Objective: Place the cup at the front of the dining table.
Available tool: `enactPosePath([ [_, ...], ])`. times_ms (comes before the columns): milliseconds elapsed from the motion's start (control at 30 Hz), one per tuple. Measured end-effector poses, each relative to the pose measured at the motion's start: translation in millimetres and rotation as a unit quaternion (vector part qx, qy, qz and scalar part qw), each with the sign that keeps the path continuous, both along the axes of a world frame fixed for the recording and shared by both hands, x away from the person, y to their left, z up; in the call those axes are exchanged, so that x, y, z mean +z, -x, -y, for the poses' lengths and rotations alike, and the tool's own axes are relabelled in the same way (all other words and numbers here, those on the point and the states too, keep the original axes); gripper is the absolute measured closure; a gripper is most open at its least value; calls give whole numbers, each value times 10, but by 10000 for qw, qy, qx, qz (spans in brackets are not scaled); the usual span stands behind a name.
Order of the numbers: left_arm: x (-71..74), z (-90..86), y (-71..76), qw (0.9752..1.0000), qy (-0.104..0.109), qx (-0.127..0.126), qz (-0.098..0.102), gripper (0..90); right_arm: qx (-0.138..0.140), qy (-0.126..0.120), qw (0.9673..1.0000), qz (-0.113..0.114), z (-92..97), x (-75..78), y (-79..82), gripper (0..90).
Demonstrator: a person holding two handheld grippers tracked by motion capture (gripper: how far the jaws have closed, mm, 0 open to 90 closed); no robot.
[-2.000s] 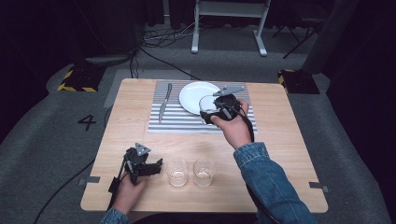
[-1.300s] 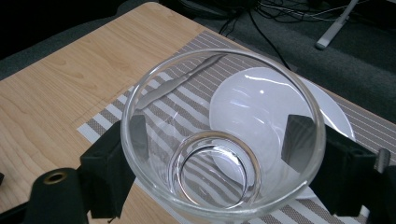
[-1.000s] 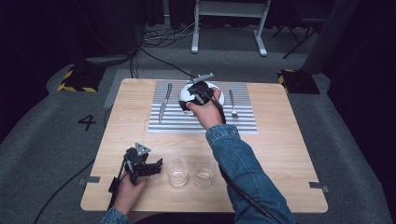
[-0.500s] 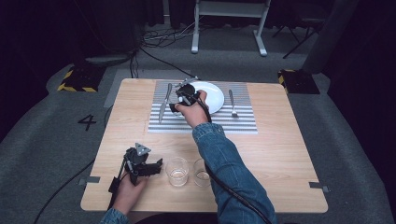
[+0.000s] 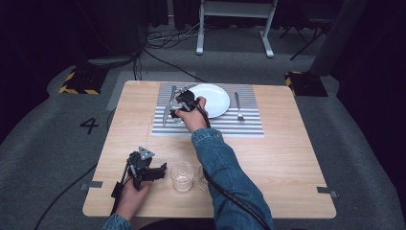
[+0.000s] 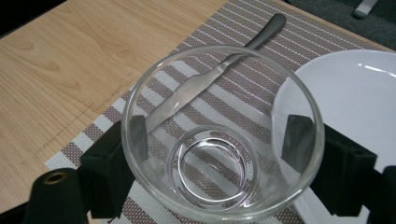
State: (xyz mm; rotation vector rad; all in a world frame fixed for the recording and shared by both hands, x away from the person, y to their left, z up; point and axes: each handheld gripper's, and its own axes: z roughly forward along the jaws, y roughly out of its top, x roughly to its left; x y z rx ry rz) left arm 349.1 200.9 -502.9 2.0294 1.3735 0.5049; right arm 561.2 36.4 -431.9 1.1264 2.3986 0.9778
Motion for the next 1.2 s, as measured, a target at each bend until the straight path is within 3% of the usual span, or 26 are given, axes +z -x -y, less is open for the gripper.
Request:
enactPosePath([
  [100,0,-1,0,10000,-3,-5,0,150,25,132,9999,50,13,-17,-18,199],
  [167,0,0,0,10000,3,-1,-2,150,69,117,9999,89,14,-30,-28,198],
  [200,-2,0,-1,10000,19,-6,13,150,-56,-70,10000,-38,-18,-35,-11,198],
  [633,-1,-1,-1,10000,11,-11,7,150,-16,-45,9999,-127,-5,-125,-17,198],
  [733,1,-1,0,10000,-5,-7,-3,150,-39,-131,9999,-104,3,-139,-13,198],
  [800,0,0,0,10000,-2,-2,-2,150,-28,-90,9999,-118,14,-141,-6,196],
  [833,-2,0,-1,10000,15,-7,11,150,80,107,9999,-11,42,-144,-20,196],
  [900,-2,0,0,10000,15,-7,7,150,1,-11,9999,-146,4,-136,10,194],
  [933,-1,-1,0,10000,5,-7,3,150,108,151,9998,-115,23,-131,8,194],
  [967,-2,-1,-1,10000,10,-9,10,150,87,101,9998,-146,15,-126,17,192],
  [1000,-2,-1,-1,10000,11,-8,11,150,92,242,9996,-82,38,-125,8,190],
  [1100,-2,-1,-1,10000,10,-9,10,150,97,143,9998,-129,63,-94,19,177],
  [1133,-2,0,0,10000,17,-3,12,150,93,-9,9998,-176,48,-81,31,173],
  [1200,-2,-1,-1,10000,12,-6,10,150,74,25,9999,-133,65,-39,55,171],
])
